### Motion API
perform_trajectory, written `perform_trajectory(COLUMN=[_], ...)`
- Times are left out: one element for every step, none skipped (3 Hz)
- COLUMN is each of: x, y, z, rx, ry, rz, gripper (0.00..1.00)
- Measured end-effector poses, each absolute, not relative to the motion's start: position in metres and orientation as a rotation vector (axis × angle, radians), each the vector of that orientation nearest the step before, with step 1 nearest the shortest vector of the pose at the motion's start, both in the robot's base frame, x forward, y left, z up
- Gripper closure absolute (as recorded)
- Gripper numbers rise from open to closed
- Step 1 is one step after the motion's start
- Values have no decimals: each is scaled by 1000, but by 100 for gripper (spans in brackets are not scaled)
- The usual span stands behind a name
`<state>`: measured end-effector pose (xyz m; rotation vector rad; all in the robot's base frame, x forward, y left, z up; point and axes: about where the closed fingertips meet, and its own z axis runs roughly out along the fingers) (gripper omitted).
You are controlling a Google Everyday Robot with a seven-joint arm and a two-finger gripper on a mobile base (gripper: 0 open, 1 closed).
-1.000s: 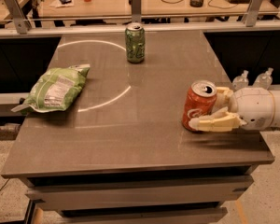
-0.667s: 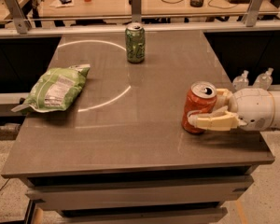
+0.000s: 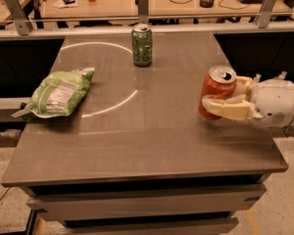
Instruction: Move coke can near green jalapeno chip bag
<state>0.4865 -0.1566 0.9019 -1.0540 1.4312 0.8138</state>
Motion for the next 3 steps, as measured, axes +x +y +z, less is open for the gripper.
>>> perform_trajectory(x=[514, 545, 588], y=[-170, -184, -205], z=[911, 915, 924], rx=[-948, -831, -706], ry=[1518, 1578, 1601], rz=[650, 517, 398], gripper=[100, 100, 100])
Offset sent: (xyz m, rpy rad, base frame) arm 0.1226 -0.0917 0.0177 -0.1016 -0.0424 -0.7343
